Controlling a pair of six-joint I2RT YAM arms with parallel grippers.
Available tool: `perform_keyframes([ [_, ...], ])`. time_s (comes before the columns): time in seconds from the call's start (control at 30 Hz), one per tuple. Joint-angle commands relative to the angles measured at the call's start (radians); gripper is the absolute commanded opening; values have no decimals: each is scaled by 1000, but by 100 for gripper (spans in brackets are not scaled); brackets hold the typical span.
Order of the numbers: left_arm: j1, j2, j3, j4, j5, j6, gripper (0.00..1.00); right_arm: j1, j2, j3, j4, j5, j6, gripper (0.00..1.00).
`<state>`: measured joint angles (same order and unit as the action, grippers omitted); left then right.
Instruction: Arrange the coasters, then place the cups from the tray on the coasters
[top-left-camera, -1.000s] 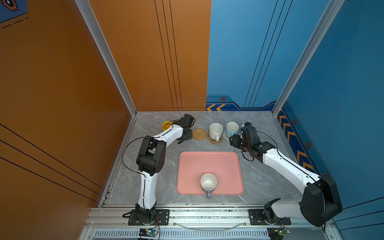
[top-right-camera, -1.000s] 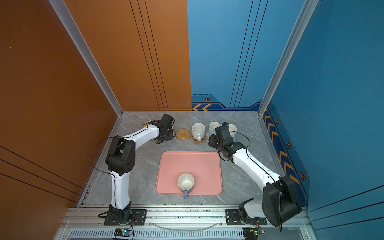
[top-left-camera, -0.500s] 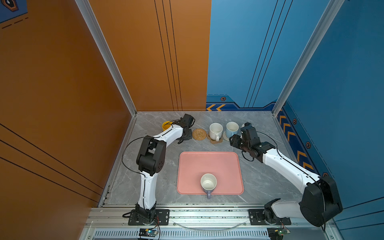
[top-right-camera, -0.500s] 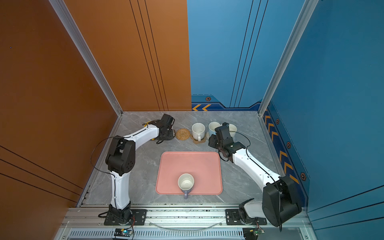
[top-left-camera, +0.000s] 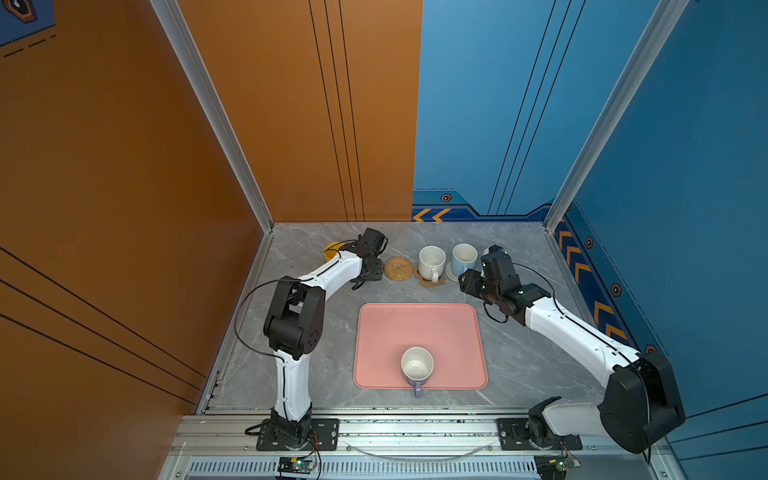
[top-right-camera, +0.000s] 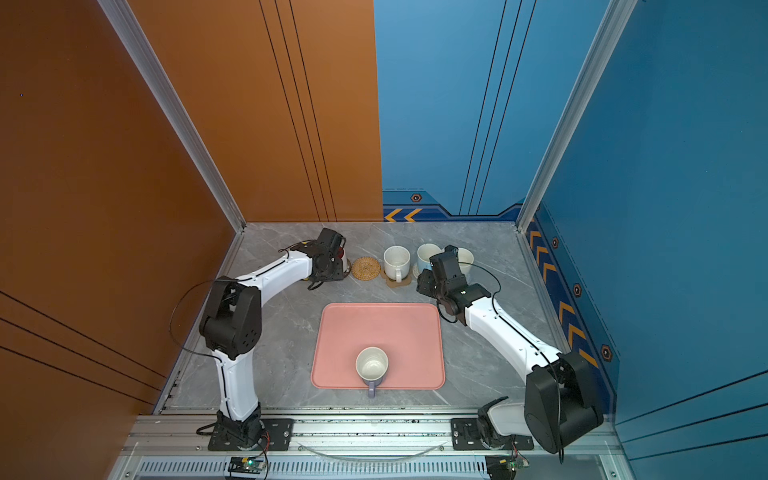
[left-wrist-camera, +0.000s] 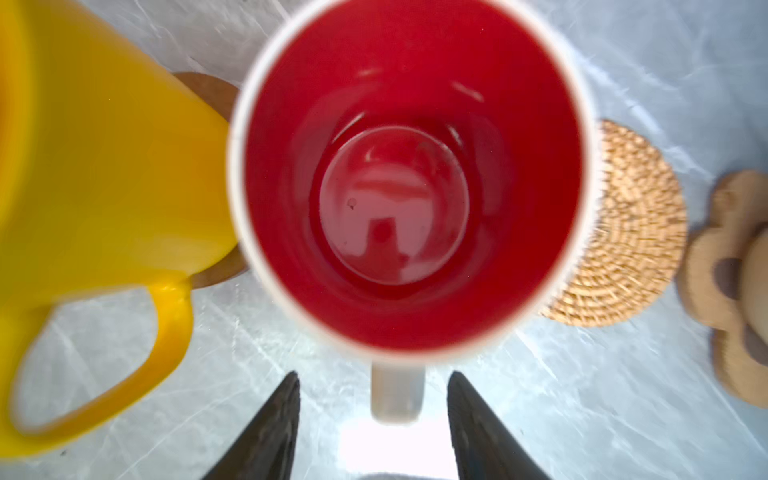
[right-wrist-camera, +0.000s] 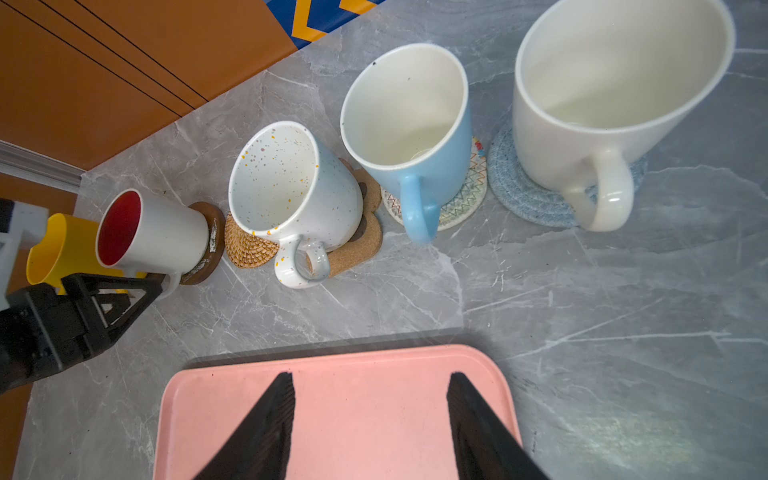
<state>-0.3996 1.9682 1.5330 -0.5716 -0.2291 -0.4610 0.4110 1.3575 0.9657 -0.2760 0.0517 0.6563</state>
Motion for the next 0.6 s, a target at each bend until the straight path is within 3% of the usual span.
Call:
perform_keyframes([
  [0.0,-20,-78,-30,-11,-18,5,60,-6,-28,-19,6,-10,18,58],
  [0.57,-219,-368,-175,-48,-131,57,66,-6,-97,-59,-8,4,23,59],
])
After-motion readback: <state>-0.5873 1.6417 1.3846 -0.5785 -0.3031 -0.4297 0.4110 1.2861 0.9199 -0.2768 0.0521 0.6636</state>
